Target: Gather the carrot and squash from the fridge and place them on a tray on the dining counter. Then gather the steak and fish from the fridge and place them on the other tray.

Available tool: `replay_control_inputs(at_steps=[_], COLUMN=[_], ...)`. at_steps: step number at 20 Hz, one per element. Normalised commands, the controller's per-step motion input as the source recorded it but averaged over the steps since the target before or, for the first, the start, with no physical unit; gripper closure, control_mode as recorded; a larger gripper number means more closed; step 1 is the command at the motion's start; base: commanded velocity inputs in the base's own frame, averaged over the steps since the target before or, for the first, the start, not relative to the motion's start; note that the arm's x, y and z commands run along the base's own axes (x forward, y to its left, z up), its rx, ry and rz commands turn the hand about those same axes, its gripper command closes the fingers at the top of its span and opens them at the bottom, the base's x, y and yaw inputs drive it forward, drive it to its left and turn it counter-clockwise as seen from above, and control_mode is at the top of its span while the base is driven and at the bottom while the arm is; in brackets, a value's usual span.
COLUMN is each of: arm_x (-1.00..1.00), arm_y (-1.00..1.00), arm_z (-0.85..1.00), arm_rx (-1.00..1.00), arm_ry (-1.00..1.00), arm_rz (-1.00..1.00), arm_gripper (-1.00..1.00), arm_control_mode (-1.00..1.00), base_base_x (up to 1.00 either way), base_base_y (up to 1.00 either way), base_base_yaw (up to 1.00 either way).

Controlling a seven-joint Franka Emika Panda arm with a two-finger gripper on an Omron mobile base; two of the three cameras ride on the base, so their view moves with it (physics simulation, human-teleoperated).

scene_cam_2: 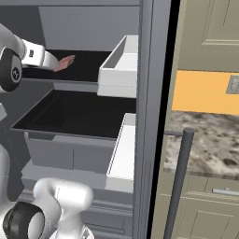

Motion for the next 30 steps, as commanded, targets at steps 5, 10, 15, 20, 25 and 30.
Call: replay_control_inputs(at_steps=[5,10,15,20,25,30], arm_x=[0.50,0.39,0.50,0.56,0.58,0.58], arm_y=[0.17,0.12,0.09,0.03,0.08,0.15], arm_z=[-0.15,-0.13,-0.15,-0.07,-0.07,-0.09], arm_rx=[0.00,0.01,0.01,0.02,0.00,0.00], arm_ry=[0.05,0.01,0.01,0.02,0.02,0.03], arm_rz=[-0.01,0.00,0.00,0.00,-0.01,-0.01], arm_gripper=[-1.00,-1.00,-1.00,-1.00,-1.00,-1.00], arm_control_mode=[-1.00,-1.00,-1.00,-1.00,-1.00,-1.00], base_base_x=[0.00,0.00,0.00,0.00,0.00,0.00], base_base_y=[0.00,0.00,0.00,0.00,0.00,0.00], base_base_yaw=[0.00,0.00,0.00,0.00,0.00,0.00])
